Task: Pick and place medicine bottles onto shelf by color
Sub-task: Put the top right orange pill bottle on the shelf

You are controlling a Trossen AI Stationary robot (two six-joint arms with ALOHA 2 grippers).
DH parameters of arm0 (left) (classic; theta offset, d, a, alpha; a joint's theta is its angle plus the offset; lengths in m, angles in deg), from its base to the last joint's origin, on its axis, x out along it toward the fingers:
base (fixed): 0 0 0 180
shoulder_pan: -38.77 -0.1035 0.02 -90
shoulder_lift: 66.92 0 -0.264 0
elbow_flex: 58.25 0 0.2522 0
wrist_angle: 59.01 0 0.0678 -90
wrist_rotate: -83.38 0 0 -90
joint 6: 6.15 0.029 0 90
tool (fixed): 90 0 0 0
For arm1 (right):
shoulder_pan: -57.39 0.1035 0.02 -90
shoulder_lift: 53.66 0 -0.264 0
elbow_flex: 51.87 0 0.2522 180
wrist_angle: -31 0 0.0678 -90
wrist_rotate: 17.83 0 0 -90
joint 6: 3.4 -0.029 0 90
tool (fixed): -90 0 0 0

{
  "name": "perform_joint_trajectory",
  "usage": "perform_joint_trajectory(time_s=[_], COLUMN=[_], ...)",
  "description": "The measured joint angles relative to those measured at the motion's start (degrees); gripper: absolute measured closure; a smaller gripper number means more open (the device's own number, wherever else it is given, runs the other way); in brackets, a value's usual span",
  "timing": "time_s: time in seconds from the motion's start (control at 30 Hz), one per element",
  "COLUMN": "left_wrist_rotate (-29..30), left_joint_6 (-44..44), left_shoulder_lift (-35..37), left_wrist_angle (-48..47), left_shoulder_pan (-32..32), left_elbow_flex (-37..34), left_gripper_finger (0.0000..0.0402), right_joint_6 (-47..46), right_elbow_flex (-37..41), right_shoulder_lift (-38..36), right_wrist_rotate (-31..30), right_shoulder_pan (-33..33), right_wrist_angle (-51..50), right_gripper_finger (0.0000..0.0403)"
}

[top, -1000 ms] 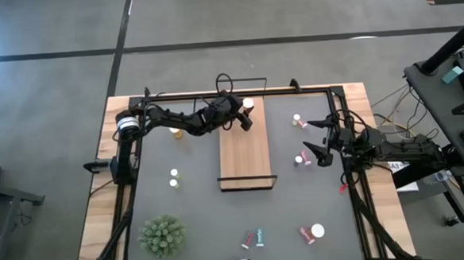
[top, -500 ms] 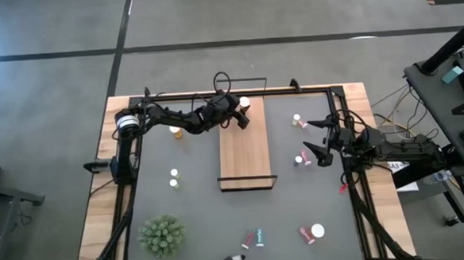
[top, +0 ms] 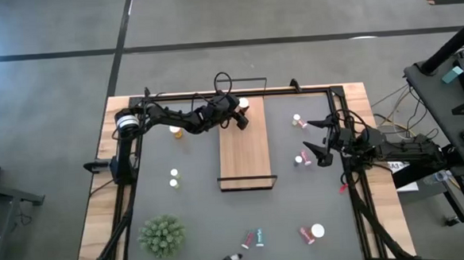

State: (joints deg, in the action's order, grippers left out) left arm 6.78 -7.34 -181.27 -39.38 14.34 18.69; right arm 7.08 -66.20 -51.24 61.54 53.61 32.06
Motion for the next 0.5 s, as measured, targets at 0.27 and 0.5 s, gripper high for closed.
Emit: perform_joint_trajectory(time_s=[0.27, 0.5], left_wrist_rotate=[1.59, 1.6], left_joint_6=[-0.02, -0.09], left_shoulder_lift=[0.0, 0.17], left_wrist_angle=[0.0, 0.24], left_shoulder_pan=[0.0, 0.02], left_elbow_flex=[0.01, 0.02], left_gripper_finger=[0.0177, 0.0135], right_joint_6=[0.0, -0.01], right_elbow_flex=[-0.01, -0.01], right_shoulder_lift=[0.0, 0.0], right_wrist_rotate=[0.0, 0.0], right_shoulder_pan=[0.01, 0.01], right_wrist_angle=[-0.01, -0.01], right_gripper_finger=[0.0053, 0.0053])
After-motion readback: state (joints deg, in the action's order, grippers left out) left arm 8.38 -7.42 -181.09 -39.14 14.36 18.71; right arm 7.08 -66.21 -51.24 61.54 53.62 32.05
